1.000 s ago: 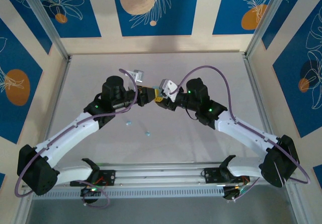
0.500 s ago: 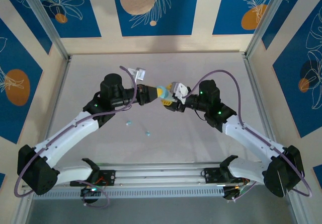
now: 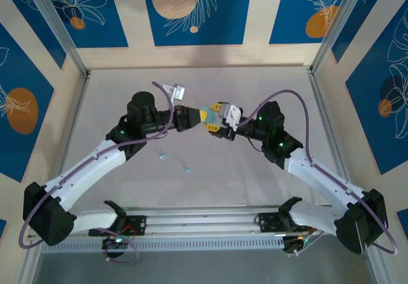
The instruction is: Insert wireless bluetooth earbuds into charging case
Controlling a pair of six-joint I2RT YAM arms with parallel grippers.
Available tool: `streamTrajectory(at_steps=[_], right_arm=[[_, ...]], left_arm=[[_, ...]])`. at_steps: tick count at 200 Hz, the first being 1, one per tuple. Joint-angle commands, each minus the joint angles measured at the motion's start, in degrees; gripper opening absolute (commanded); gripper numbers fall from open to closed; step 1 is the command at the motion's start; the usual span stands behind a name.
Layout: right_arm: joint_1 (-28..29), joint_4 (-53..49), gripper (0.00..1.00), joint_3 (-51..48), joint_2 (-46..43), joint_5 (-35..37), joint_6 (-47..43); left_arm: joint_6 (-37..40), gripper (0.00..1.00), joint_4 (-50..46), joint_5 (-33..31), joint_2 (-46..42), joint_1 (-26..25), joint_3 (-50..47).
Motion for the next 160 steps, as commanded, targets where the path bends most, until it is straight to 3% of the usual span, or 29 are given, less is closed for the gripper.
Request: streamTrajectory(at_steps=[1,64,97,117,148,160], right_arm=[[0.54,2.27,0.49,-0.05,-0.12,0.73,-0.36],[0.83,2.06,0.4,-0.21,-0.08,1.74,0.22],[-0.33,-2.21,0.37,1.44,-0.01,-3.88,2.06],[-2.1,-8.41,0.37,4.5,1.59,-14.0,4.61],[-3.21,-13.97,0.38,8.01,4.33,-25.47,7.16],[-3.22,-17.15,0.38,9.81,5.05,-28.34,6.52]], left_arm=[[-1.02,0.17,1.85,0.21,0.4,-0.18,1.13],[-0.5,0.2,2.29,-0.17,0.18,-0.15,0.4],[3.4,0.53,6.09,-0.52,-2.19,-0.15,-1.99],[11.38,0.61,10.85,-1.38,-5.48,-0.17,-5.93],[33.93,0.66,11.86,-0.86,-12.28,-0.18,-12.69],[39.1,0.68,11.95,-2.09,-14.6,-0.14,-15.0]])
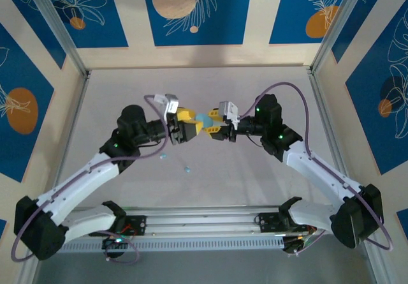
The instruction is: Insert wireless bluetooth earbuds into charging case
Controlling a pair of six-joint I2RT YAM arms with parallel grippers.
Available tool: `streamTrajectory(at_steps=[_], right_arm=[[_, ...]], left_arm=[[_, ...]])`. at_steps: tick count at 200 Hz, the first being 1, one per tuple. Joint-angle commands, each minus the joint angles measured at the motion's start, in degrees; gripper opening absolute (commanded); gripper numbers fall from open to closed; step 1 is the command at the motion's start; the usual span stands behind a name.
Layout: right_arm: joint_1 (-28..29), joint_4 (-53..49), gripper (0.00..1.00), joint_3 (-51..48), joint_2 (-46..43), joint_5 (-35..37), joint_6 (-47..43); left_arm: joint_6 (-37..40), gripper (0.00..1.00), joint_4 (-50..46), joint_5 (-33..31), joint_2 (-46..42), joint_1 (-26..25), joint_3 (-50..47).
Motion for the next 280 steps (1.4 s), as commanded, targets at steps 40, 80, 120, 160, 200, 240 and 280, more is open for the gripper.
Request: streamTrajectory(at_steps=[40,80,120,160,200,240,280], right_arm=[[-0.24,-11.19,0.38,6.5,2.21,-15.73,0.71],[-0.12,-12.59,0.38,7.65,2.93,-17.04,0.36],[-0.07,-13.5,0.38,8.38,3.37,-16.72,-0.04],[0.19,-13.41,0.38,8.61,3.67,-16.37,0.18],[0.81,-13.58,0.38,8.86,4.02,-14.5,-0.18],[0.9,-12.8,0.38,8.78,4.08,-14.63,0.22],[0.72,-12.8,0.38,8.7,4.13,-15.03,0.34]], left_arm=[[24.09,0.68,-0.59,5.07,-5.26,-0.11,-2.64],[22.42,0.62,1.5,8.32,-2.85,-0.19,-1.88],[21.31,0.55,1.41,9.69,-1.89,-0.29,-0.95],[21.14,0.52,0.25,10.13,-1.5,-0.26,-0.47],[19.97,0.52,0.96,10.99,-0.6,-0.46,-0.16],[20.33,0.52,0.29,11.1,-0.38,-0.45,-0.17],[22.97,0.49,-3.5,10.75,-0.83,-0.42,0.37]])
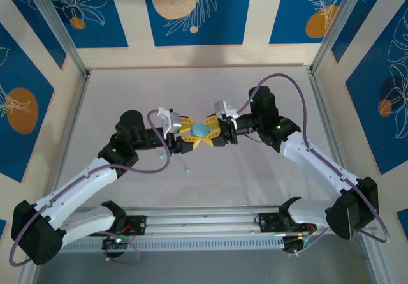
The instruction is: Insert wireless bluetooth earbuds into charging case
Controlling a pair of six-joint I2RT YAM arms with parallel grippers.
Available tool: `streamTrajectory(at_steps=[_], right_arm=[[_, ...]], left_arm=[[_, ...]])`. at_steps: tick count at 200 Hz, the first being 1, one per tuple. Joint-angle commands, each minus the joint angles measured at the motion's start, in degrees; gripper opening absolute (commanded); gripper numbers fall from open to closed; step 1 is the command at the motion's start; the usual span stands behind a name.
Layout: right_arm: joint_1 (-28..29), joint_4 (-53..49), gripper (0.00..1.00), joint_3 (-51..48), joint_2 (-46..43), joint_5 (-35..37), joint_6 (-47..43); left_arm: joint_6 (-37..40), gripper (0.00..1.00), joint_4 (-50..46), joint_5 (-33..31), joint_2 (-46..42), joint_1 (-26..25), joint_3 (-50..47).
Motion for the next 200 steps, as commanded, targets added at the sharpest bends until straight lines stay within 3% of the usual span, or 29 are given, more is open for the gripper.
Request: streamTrajectory(at_steps=[1,59,104,154,200], right_arm=[[0.28,-0.91,0.38,1.6,0.28,-1.43,0.08],[0.28,-1.44,0.38,1.86,0.49,-1.41,-0.22],[0.47,-2.41,0.38,2.22,0.81,-0.76,-0.83],[0.62,-2.4,0.38,2.3,0.87,-0.72,-1.12],[0.72,-3.43,0.39,2.3,0.85,0.59,-2.35]], left_arm=[[2.69,0.49,-2.87,0.8,-0.29,-0.39,2.2],[4.82,0.55,-5.21,0.05,-1.49,-0.35,2.29],[1.73,0.55,-0.36,1.01,-1.04,-0.34,1.78],[1.2,0.46,-0.53,1.72,-0.42,-0.35,1.85],[0.59,0.45,-0.29,2.46,-0.43,-0.37,1.94]])
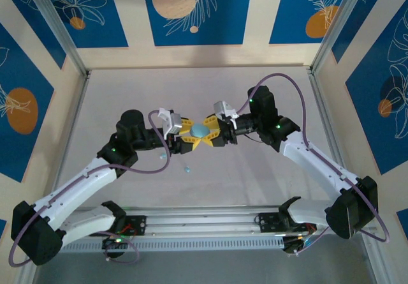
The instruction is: Insert wireless bluetooth earbuds into charging case
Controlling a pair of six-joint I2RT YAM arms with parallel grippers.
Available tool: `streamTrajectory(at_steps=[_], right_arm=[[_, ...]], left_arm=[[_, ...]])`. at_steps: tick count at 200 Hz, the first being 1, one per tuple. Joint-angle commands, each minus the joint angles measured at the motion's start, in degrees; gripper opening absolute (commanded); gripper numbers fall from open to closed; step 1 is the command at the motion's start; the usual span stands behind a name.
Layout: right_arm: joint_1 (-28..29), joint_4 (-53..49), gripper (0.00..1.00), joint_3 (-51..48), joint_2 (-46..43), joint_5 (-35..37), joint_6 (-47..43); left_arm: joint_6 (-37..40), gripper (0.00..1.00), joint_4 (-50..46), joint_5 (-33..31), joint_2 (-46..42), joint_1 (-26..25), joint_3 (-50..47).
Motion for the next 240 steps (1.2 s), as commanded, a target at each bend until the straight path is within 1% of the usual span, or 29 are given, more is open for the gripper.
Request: streamTrajectory(at_steps=[1,18,55,68,83,106,160,182,214,240], right_arm=[[0.57,-2.2,0.38,1.87,0.51,0.69,-1.53],[0.83,-2.65,0.39,1.91,0.49,1.81,-2.06],[0.92,-2.56,0.43,2.16,0.44,2.07,-1.43],[0.77,-2.56,0.45,2.46,0.31,1.72,-0.74],[0.29,-1.91,0.51,2.57,0.31,2.2,1.29],[-0.88,-1.81,0.57,3.36,0.48,3.61,4.49],[-3.03,-1.35,0.62,5.31,1.93,0.94,11.49],[-3.2,-1.87,0.64,6.53,2.99,2.53,14.72],[-4.11,-3.88,0.66,9.55,4.94,5.18,20.21],[-5.37,-6.54,0.69,13.04,6.46,4.74,24.1]], left_arm=[[-0.57,0.45,2.47,2.1,-0.21,-0.37,1.39],[-1.13,0.43,2.76,2.47,-0.06,-0.36,1.48],[-0.5,0.32,2.03,2.48,0.23,-0.38,1.3],[0.36,0.31,1.3,2.47,0.06,-0.37,1.22],[1.33,0.29,0.36,2.56,-0.28,-0.36,1.13],[2.4,0.28,-0.61,2.69,-0.82,-0.44,1.0],[2.37,0.27,0.34,2.4,-1.17,-0.46,0.34],[2.13,0.27,1.2,2.13,-1.3,-0.47,0.02],[1.02,0.27,4.03,0.62,-1.65,-0.45,-1.47],[-0.62,0.27,7.03,-1.84,-2.26,-0.45,-3.17]])
